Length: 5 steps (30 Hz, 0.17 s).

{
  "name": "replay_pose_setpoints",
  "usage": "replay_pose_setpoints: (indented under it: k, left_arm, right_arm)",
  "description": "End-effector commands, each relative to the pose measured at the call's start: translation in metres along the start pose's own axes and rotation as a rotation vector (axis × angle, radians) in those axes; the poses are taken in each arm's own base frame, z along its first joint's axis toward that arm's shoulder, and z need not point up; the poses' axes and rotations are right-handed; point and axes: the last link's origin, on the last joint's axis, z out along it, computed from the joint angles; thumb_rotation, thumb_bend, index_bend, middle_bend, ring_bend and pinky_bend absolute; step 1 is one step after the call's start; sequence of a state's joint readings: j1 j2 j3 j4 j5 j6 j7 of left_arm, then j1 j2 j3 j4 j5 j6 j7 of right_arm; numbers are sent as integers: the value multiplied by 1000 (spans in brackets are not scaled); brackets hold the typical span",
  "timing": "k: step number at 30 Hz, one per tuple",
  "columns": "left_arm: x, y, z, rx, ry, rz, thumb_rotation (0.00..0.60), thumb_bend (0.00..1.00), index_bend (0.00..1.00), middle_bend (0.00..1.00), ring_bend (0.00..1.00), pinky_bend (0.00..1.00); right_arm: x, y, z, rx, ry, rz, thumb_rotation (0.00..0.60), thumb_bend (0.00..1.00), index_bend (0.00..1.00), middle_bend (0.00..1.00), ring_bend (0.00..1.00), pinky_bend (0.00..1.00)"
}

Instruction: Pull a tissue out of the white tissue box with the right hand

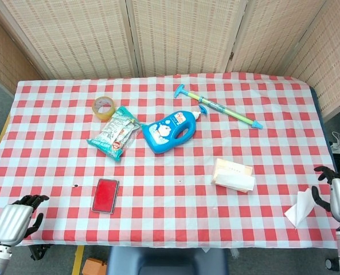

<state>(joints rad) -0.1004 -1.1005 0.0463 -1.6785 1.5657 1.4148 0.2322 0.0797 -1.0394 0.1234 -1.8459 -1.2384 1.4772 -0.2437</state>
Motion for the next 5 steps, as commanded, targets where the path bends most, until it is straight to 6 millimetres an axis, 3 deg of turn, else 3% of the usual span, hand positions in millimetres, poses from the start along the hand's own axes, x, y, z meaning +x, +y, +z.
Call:
replay_pose_setpoints:
  k: [1, 5]
  left_arm:
    - [0, 0, 0, 0, 0, -2, 600, 508, 316, 352, 302, 533]
    - [0, -2, 1, 2, -2, -2, 600, 507, 315, 352, 302, 533]
  right_arm:
    - [-1, -3, 0, 7, 1, 5, 600, 319, 319, 434, 419, 658]
    - [-5, -7, -2, 19, 0, 0, 600, 318, 322, 434, 418, 658]
